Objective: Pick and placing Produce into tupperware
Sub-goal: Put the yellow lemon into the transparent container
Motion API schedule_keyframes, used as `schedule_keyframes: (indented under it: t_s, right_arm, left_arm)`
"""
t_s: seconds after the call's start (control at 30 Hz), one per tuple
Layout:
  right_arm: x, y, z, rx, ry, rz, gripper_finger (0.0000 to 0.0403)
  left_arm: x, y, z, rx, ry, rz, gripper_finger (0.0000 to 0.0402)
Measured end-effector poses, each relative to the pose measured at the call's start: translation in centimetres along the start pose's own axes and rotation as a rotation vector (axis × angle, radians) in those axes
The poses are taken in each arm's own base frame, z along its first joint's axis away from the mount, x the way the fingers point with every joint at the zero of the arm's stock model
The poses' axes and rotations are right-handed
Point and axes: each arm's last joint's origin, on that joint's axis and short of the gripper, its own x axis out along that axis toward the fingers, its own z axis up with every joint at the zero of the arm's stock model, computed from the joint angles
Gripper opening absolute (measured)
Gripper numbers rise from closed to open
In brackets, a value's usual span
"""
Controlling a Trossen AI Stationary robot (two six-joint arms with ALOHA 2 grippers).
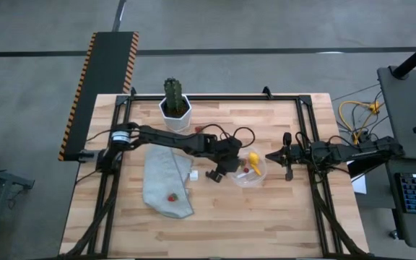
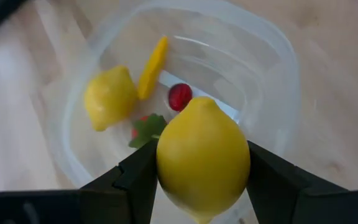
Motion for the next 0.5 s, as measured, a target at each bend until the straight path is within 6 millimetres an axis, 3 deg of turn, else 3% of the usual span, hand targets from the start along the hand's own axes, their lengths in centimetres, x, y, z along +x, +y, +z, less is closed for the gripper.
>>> schedule_keyframes:
  t_s: [0.5]
  right_arm:
    - [0.0, 0.0, 0.0, 0.0, 0.0, 0.0, 0.0009]
  left_arm:
    - [0.45, 0.03, -0.06, 0.001, -0.006, 0.003, 0.0182]
